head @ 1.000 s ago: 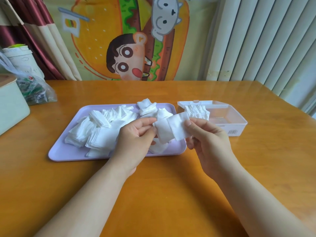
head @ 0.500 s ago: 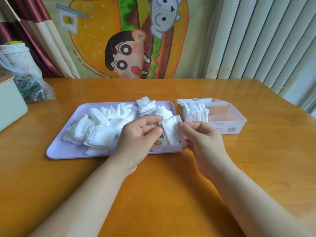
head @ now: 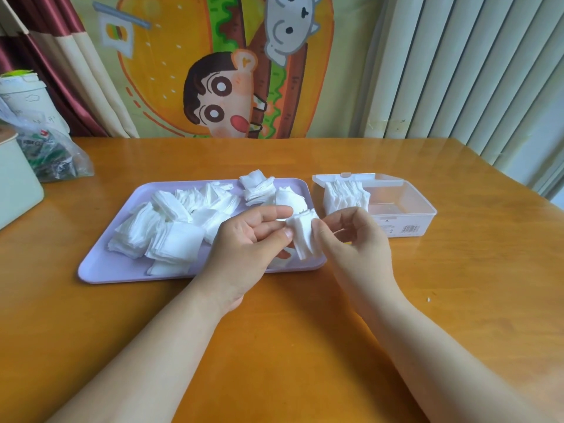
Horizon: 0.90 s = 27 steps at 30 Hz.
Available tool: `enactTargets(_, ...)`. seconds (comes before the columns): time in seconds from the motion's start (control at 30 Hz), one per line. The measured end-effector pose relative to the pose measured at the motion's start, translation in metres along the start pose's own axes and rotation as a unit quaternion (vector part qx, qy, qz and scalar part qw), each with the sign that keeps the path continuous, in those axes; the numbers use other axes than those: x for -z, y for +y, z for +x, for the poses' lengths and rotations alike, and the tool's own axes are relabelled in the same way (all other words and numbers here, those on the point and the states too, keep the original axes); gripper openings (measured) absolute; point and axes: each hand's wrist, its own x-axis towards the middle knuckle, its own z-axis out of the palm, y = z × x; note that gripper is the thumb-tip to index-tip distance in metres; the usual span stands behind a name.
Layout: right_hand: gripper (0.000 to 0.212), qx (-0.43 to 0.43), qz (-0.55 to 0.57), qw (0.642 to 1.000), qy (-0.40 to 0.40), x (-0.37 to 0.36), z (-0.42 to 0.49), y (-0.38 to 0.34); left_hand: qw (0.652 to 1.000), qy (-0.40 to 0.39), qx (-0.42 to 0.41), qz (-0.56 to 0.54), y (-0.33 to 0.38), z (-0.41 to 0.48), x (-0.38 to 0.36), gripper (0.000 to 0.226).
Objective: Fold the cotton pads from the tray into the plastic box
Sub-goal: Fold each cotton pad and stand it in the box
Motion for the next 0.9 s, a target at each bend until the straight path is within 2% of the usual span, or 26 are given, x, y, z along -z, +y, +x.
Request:
enactTargets(0.1,0.01,0.062,-0.057,0.996,-0.001,0.0006,-0.0008,0.0001,1.0,0.009,0.003,-0.003,0.0011,-0.0003,-0.0011,0.029)
enactTargets(0.3,0.011,0.091,-0.057,0.991,-0.081,0.0033,-0.0036,-0.0023,0.999,0.035,-0.005,-0.009,0.0036,-0.0017,-0.0004,0.026)
enactTargets(0.47,0.011,0.095,-0.077,0.99,-0.073,0.0033,-0.0026,-0.0012,0.999,0.034,-0.002,-0.006,0.0047,-0.0022,-0.0006,0.026)
enactTargets(0.63,0.002,0.098,-0.084,0.99,-0.058,0.0044,-0.0016,-0.0026,0.999,0.032,0.0,0.005,0.0054,-0.0026,-0.0016,0.026)
enactTargets(0.8,0.004,0.049,-0.01,0.996,-0.075,0.0067,0.0,-0.0054,1.0,0.023,-0.007,0.01,0.0032,-0.0022,0.0006,0.027)
enactTargets(0.87,0.014,0.043,0.009,0.996,-0.078,0.0063,0.0005,-0.005,1.0,0.012,-0.006,0.013,0.0019,-0.002,0.0009,0.028)
enactTargets(0.9,0.022,0.067,-0.006,0.995,-0.074,0.0059,0.0011,-0.0036,1.0,0.011,-0.006,0.017,0.0015,-0.002,0.0012,0.029)
